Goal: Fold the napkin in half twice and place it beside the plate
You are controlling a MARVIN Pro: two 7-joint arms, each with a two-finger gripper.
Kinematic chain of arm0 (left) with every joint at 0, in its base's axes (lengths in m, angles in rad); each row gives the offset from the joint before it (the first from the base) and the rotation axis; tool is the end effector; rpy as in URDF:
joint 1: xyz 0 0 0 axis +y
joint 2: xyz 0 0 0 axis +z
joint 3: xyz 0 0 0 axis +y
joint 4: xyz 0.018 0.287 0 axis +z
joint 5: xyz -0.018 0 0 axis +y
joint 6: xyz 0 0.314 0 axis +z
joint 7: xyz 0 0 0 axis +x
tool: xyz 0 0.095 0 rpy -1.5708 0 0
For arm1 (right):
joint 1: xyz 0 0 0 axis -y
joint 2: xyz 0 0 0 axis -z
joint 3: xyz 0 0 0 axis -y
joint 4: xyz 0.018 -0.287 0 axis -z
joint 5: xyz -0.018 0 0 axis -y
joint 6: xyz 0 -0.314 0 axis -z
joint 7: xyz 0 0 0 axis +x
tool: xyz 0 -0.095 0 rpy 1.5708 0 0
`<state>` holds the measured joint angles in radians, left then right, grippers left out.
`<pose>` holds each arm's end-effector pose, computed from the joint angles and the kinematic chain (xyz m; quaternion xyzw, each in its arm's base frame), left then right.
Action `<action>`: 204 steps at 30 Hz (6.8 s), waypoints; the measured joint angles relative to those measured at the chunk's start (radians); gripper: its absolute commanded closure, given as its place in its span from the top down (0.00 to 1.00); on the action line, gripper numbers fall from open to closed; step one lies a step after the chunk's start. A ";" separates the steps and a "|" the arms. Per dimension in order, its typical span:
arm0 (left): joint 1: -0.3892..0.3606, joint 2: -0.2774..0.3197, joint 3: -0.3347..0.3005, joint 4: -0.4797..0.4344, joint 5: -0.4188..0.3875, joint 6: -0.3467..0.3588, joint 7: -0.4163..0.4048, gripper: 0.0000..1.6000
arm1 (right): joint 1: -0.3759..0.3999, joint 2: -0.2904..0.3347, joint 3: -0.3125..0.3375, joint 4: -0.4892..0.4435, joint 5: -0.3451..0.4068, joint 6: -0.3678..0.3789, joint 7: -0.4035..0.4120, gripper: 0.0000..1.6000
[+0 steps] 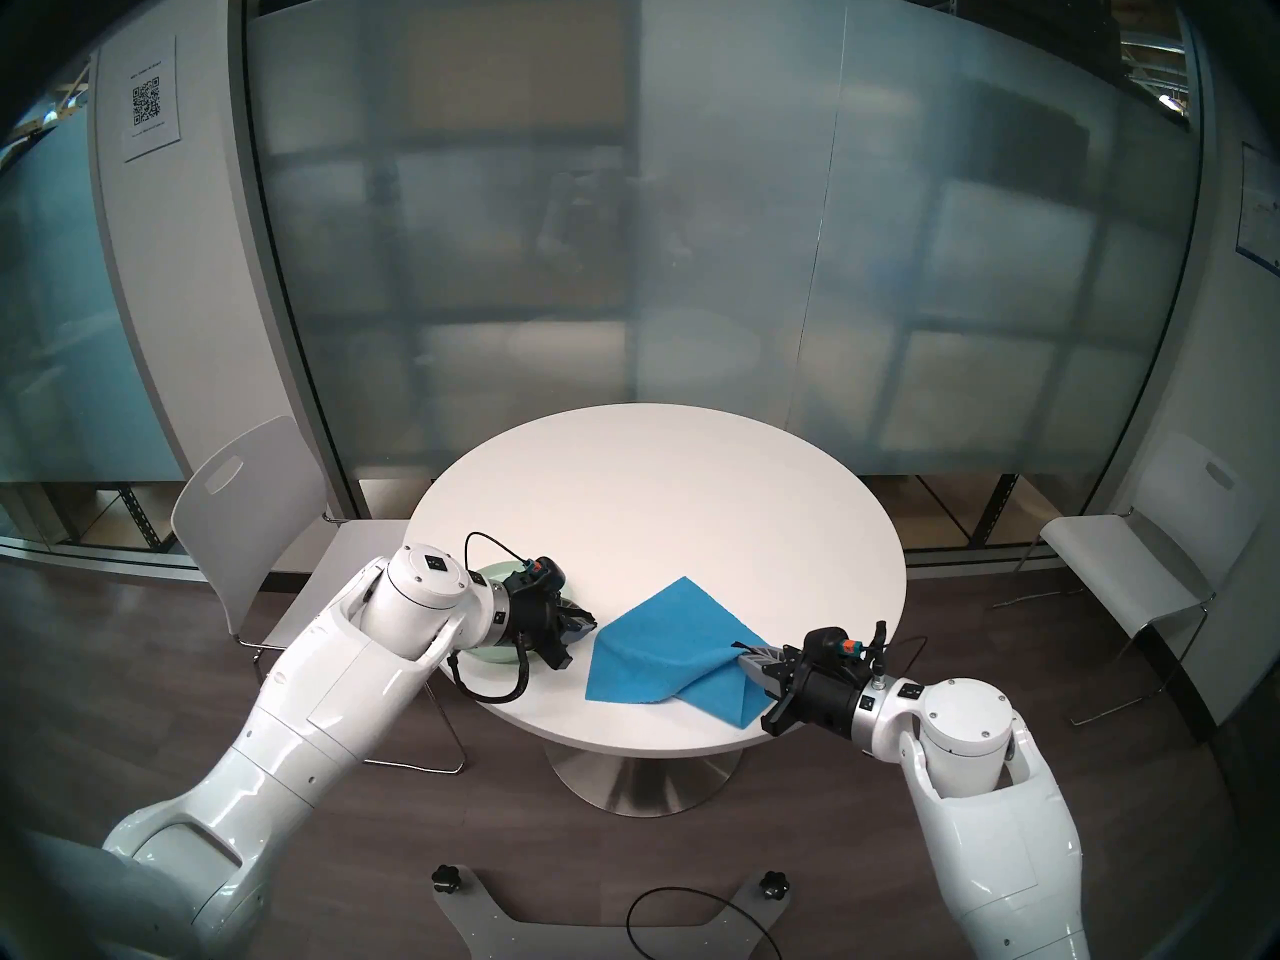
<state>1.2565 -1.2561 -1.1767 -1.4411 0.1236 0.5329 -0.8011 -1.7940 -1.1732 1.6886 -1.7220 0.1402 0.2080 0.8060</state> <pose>0.4442 -0.0718 -0.3161 0.7874 -0.4431 0.3902 0.1772 0.3375 -0.0764 -0.3236 -0.7670 -0.3009 -0.5311 0.1979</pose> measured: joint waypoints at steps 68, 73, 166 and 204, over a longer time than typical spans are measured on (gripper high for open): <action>-0.013 -0.029 0.019 -0.076 -0.015 0.015 -0.041 0.47 | 0.030 0.012 0.050 0.090 -0.004 0.139 -0.076 0.00; -0.003 -0.029 0.024 -0.109 -0.016 0.025 -0.050 0.47 | 0.030 0.015 0.057 0.091 -0.004 0.139 -0.077 0.00; -0.066 -0.161 0.288 0.062 0.018 -0.002 0.001 0.34 | 0.014 0.013 0.055 0.066 -0.007 0.161 -0.071 0.00; -0.095 -0.115 0.317 0.081 0.052 -0.034 -0.070 0.32 | 0.043 0.012 0.042 0.107 -0.018 0.160 -0.069 0.35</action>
<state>1.1618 -1.3706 -0.8599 -1.3601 0.1753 0.4986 -0.8709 -1.7512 -1.1614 1.7310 -1.6151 0.1222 0.3683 0.7365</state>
